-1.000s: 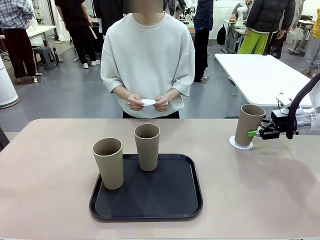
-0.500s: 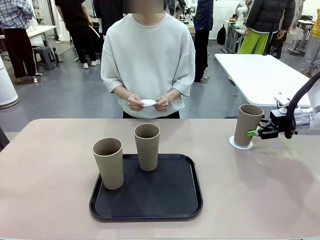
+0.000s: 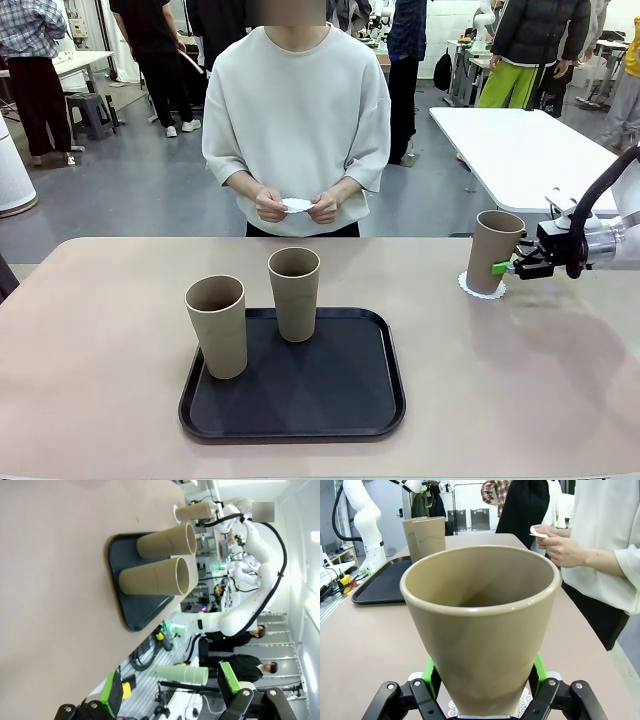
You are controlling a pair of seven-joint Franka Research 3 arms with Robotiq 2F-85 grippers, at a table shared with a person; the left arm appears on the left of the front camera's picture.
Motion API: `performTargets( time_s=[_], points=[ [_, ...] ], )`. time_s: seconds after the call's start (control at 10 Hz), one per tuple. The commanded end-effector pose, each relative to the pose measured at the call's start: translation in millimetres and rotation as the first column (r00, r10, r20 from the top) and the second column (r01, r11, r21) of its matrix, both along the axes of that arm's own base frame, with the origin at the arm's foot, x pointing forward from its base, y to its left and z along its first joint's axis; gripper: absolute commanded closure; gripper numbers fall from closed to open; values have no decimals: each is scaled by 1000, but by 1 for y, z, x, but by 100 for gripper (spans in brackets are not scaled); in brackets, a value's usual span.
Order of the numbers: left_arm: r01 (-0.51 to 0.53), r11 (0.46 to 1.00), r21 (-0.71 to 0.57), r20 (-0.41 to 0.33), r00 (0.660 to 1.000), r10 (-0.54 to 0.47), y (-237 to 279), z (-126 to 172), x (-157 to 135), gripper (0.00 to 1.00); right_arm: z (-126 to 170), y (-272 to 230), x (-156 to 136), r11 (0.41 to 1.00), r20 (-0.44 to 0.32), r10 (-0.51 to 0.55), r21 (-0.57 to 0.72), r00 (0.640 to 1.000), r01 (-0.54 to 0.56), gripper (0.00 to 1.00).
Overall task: Place coasters on the table and set cups on them.
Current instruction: Pick up one Reusable plastic cup and place it on a coaster set by the human.
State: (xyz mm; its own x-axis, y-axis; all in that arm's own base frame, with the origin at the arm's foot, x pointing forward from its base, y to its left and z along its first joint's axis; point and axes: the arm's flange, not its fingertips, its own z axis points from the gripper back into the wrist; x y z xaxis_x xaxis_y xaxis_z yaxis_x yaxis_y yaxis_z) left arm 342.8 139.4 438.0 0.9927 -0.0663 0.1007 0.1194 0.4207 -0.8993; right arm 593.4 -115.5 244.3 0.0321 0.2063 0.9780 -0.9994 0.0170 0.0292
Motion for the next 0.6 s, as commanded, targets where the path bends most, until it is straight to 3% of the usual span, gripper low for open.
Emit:
performTargets(
  time_s=[0.0,0.1,0.2,0.3,0.5],
  points=[
    [8,1000,-11,13,1000,-8,2,1,-1,0,1,0,9,1000,-22,9,-26,1000,-10,17],
    [8,1000,-11,13,1000,-8,2,1,-1,0,0,-1,9,1000,-22,15,-23,1000,-15,17],
    [8,1000,-11,13,1000,-8,2,1,-1,0,0,-1,9,1000,-30,16,-20,999,-16,4],
    [8,1000,-11,13,1000,-8,2,1,-1,0,-2,-1,9,1000,-41,19,-19,999,-19,0],
    [8,1000,-11,13,1000,-8,2,1,-1,0,-3,-1,9,999,-50,17,-28,999,-19,0]
  ],
)
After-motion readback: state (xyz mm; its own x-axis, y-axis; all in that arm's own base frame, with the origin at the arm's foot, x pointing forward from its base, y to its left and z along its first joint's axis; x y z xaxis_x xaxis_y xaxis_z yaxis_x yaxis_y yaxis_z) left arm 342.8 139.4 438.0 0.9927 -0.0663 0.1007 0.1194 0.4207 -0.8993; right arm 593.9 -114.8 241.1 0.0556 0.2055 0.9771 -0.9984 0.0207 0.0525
